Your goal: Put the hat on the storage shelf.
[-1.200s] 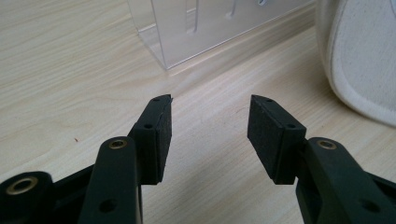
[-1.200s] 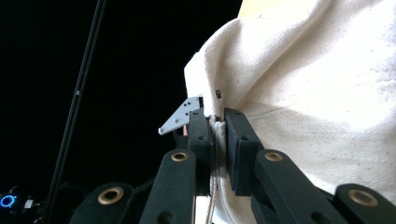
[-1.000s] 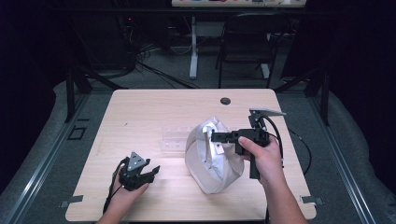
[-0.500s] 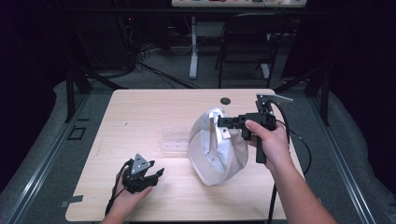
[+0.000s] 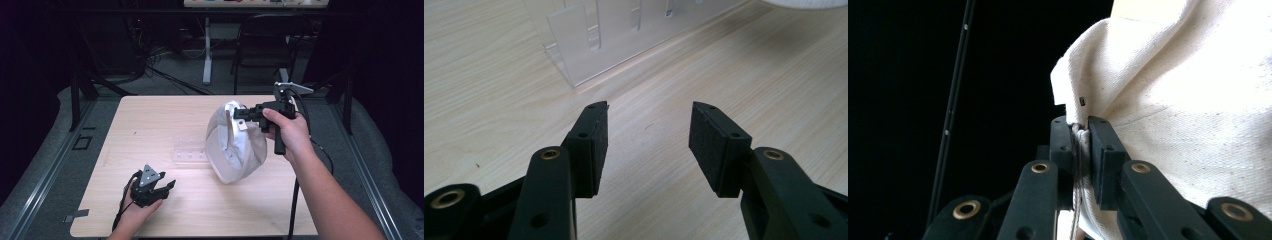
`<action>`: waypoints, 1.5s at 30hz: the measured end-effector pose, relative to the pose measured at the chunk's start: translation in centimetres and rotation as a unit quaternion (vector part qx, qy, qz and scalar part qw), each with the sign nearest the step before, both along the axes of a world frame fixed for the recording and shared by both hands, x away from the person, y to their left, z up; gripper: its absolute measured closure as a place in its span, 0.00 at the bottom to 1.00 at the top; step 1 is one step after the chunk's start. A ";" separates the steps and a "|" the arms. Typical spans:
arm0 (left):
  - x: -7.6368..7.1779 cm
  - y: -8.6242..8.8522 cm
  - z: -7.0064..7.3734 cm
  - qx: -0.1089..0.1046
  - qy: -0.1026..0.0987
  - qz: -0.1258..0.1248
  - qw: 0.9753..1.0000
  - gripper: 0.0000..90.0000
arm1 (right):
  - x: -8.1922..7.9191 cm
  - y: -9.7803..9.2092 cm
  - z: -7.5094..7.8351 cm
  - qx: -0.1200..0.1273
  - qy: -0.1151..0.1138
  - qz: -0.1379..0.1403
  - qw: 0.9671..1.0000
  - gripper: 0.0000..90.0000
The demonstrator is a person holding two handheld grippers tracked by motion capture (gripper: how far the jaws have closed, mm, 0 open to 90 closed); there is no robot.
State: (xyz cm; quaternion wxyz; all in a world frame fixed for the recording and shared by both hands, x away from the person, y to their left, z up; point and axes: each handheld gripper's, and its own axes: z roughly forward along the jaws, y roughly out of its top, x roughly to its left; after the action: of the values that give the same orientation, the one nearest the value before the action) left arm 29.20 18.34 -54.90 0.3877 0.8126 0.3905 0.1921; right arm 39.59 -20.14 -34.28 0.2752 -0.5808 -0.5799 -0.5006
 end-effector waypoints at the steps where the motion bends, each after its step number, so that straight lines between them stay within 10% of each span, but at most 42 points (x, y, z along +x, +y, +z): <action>1: 0.0 0.0 0.0 0.000 0.000 0.000 1.000 0.56 | 0.2 0.0 0.3 -0.001 0.002 0.000 1.000 0.91; 16: 0.2 -1.3 0.4 -0.021 0.001 -0.017 1.000 0.55 | 2.3 1.3 3.1 -0.044 0.000 -0.033 0.998 0.91; 34: 2.2 -11.4 4.9 -0.001 -0.075 -0.119 0.990 0.54 | 4.3 2.7 4.2 -0.060 -0.004 -0.068 0.996 0.91; 45: 4.2 -14.3 5.5 0.056 -0.091 -0.071 0.992 0.59 | 4.8 3.6 3.9 -0.066 0.000 -0.062 0.996 0.91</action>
State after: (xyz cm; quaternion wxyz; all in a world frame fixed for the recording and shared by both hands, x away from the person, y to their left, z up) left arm 33.39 4.07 -49.40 0.3877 0.8380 0.2838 0.2586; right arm 44.37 -16.52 -30.38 0.2046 -0.6326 -0.5748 -0.4771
